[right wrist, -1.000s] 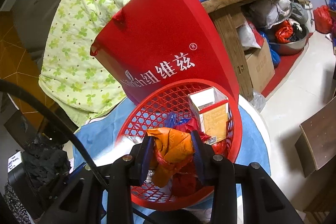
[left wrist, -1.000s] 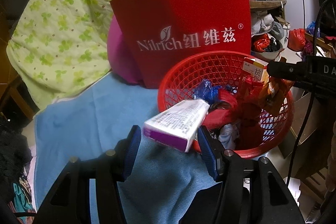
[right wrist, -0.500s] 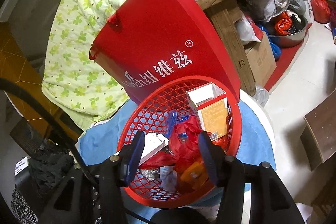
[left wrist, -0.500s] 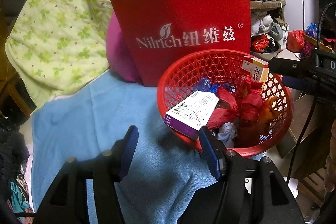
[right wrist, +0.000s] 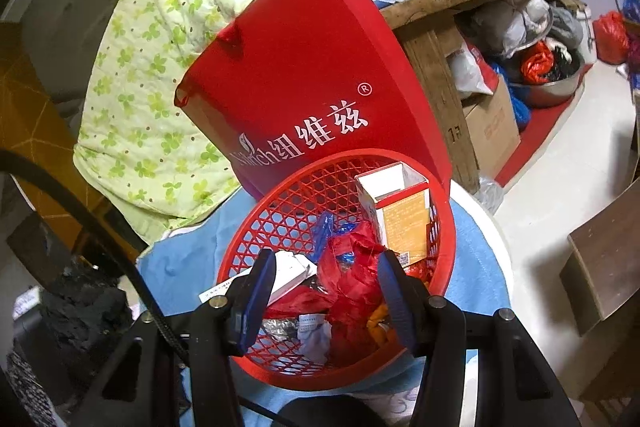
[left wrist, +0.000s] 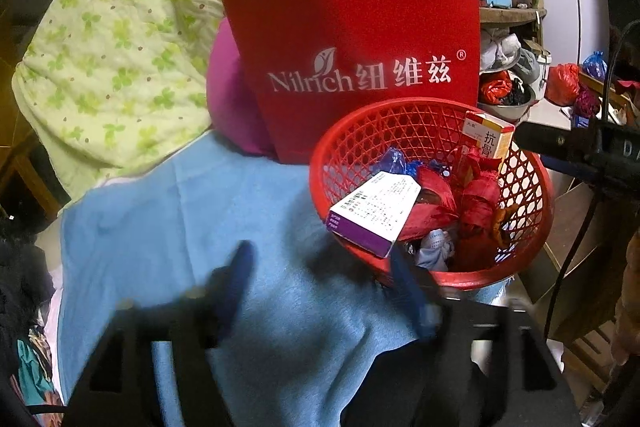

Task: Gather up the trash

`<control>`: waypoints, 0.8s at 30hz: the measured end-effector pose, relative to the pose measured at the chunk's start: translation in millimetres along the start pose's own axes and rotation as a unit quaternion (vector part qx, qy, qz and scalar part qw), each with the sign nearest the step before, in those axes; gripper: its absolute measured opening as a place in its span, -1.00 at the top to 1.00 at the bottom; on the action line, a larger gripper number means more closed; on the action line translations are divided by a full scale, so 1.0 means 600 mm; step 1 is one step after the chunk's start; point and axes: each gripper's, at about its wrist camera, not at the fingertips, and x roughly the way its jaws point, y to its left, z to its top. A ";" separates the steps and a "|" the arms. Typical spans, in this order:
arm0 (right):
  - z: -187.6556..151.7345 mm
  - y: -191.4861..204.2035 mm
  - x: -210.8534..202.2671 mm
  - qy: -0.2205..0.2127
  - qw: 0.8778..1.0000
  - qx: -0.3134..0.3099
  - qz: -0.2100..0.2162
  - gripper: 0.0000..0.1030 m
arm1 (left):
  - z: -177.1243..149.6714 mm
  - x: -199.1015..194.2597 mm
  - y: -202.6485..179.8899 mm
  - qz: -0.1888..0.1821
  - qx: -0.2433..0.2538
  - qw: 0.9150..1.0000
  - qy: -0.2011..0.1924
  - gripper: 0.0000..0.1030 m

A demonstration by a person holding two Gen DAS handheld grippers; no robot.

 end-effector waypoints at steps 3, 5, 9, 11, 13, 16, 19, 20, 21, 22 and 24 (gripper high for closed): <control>-0.005 0.010 -0.004 -0.002 1.000 -0.017 -0.010 -0.12 | -0.001 -0.017 0.006 0.005 -0.002 1.000 -0.016 -0.67; -0.009 0.017 -0.006 -0.002 0.999 -0.028 -0.016 -0.12 | -0.001 -0.024 0.010 0.006 -0.001 1.000 -0.020 -0.67; -0.019 0.034 -0.012 -0.006 0.998 -0.052 -0.026 -0.12 | -0.004 -0.043 0.024 0.010 -0.003 1.000 -0.029 -0.67; -0.024 0.045 -0.018 -0.010 0.997 -0.066 -0.025 -0.14 | -0.006 -0.051 0.032 0.014 -0.006 0.999 -0.031 -0.67; -0.031 0.059 -0.024 -0.016 0.996 -0.082 -0.026 -0.20 | -0.010 -0.061 0.041 0.017 -0.010 0.999 -0.033 -0.67; -0.042 0.081 -0.033 -0.026 0.993 -0.109 -0.037 -0.21 | -0.015 -0.075 0.057 0.030 -0.017 0.999 -0.035 -0.68; -0.051 0.103 -0.043 -0.036 0.990 -0.131 -0.042 -0.21 | -0.020 -0.088 0.074 0.041 -0.025 0.998 -0.037 -0.71; -0.055 0.113 -0.048 -0.040 0.988 -0.140 -0.043 -0.21 | -0.022 -0.092 0.080 0.043 -0.027 0.998 -0.038 -0.72; -0.059 0.121 -0.052 -0.044 0.987 -0.147 -0.044 -0.21 | -0.023 -0.096 0.084 0.046 -0.030 0.998 -0.039 -0.72; -0.060 0.126 -0.055 -0.046 0.986 -0.152 -0.045 -0.21 | -0.025 -0.101 0.090 0.049 -0.033 0.997 -0.040 -0.72; -0.068 0.144 -0.065 -0.053 0.983 -0.167 -0.050 -0.21 | -0.029 -0.110 0.099 0.054 -0.040 0.997 -0.040 -0.73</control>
